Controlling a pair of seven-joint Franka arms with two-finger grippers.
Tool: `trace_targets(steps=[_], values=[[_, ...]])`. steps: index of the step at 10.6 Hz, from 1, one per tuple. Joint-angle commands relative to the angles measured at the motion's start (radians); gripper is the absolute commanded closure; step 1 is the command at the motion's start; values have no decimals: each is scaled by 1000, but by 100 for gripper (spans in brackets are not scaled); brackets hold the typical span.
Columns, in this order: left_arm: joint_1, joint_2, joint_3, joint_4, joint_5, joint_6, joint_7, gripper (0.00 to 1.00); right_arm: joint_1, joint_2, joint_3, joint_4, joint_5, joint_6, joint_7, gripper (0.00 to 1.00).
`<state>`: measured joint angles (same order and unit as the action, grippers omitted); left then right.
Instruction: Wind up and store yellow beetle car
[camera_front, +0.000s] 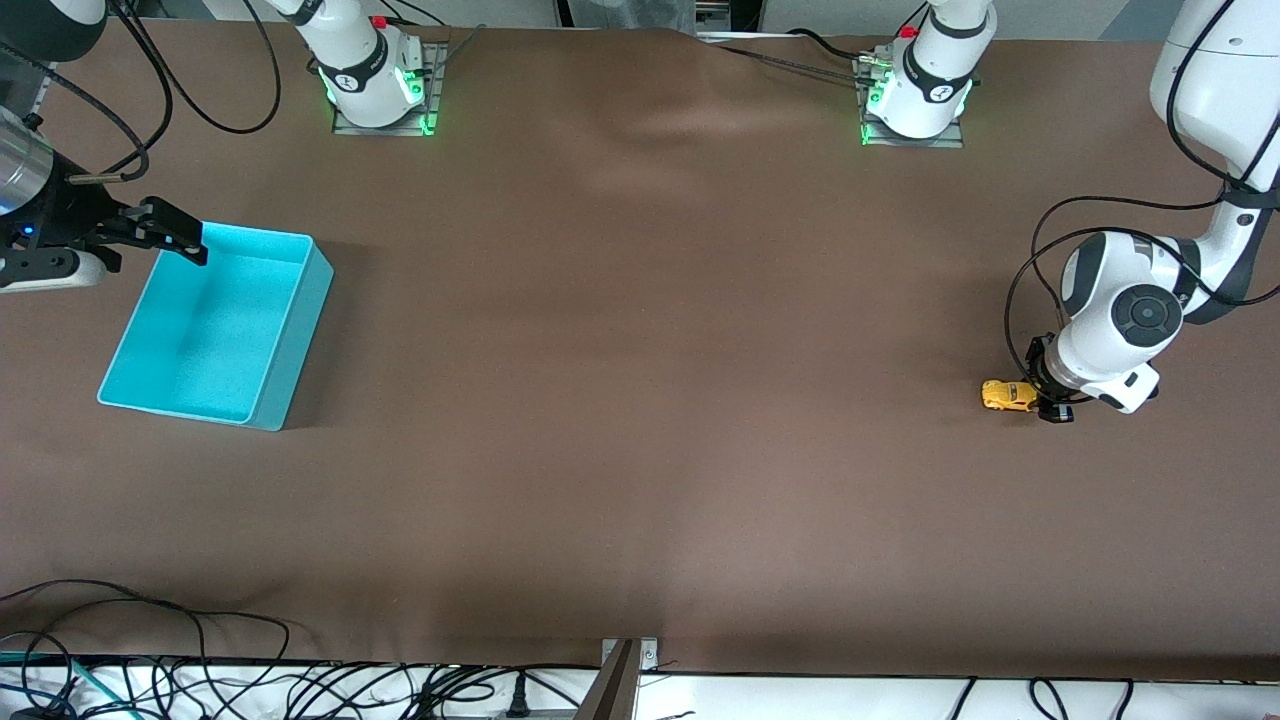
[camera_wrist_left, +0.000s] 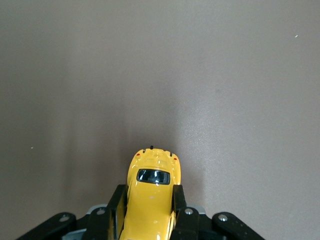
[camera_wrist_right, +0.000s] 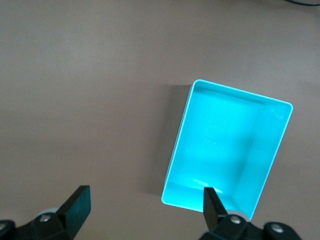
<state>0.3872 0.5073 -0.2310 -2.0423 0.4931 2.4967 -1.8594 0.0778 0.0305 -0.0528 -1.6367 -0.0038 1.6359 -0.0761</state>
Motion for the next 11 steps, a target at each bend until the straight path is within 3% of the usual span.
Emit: trace_targets(steps=[1,11], values=[[5,16,-2,2,22,-1,-3,100,2,-12,2,-8,-13,1,1,0],[74,20,9,14,36,-1,80,100,0,-14,-2,-8,-13,-4,-7,0]])
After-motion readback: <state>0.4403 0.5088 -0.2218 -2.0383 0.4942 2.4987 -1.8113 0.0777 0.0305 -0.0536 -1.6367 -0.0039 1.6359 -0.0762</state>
